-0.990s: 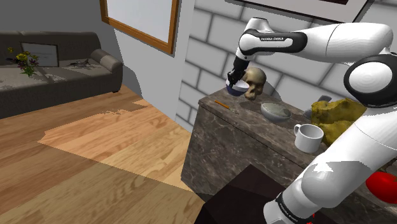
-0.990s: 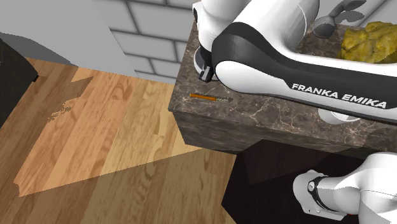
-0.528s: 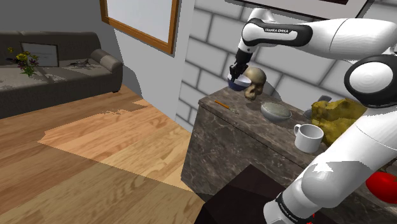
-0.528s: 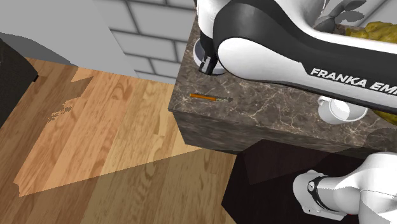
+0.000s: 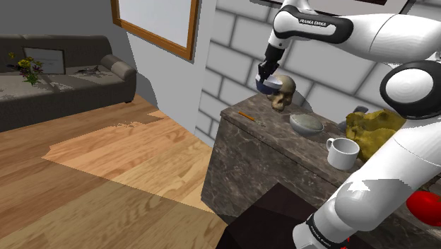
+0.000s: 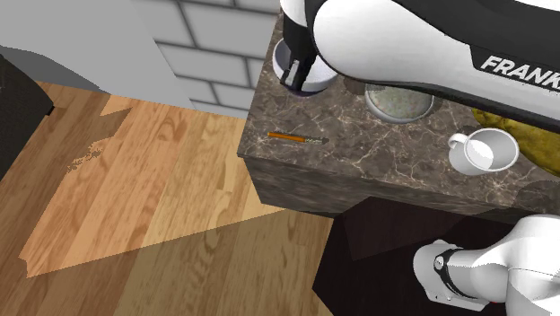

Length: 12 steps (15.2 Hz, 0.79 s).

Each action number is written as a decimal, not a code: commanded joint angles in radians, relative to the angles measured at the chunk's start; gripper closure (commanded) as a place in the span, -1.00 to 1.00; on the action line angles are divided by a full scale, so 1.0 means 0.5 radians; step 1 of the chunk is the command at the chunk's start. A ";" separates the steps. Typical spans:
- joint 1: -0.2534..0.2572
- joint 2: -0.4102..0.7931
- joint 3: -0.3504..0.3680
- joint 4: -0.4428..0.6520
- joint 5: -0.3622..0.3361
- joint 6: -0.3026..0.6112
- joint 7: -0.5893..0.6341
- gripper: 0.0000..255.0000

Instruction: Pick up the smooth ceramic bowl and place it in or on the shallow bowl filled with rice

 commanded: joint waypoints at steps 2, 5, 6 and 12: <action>0.000 0.009 0.000 0.074 0.002 -0.065 -0.004 1.00; -0.038 -0.168 -0.039 -0.102 -0.029 -0.058 -0.078 1.00; -0.052 -0.224 -0.053 -0.154 -0.040 -0.059 -0.104 1.00; -0.138 -0.532 -0.148 -0.408 -0.117 -0.094 -0.270 1.00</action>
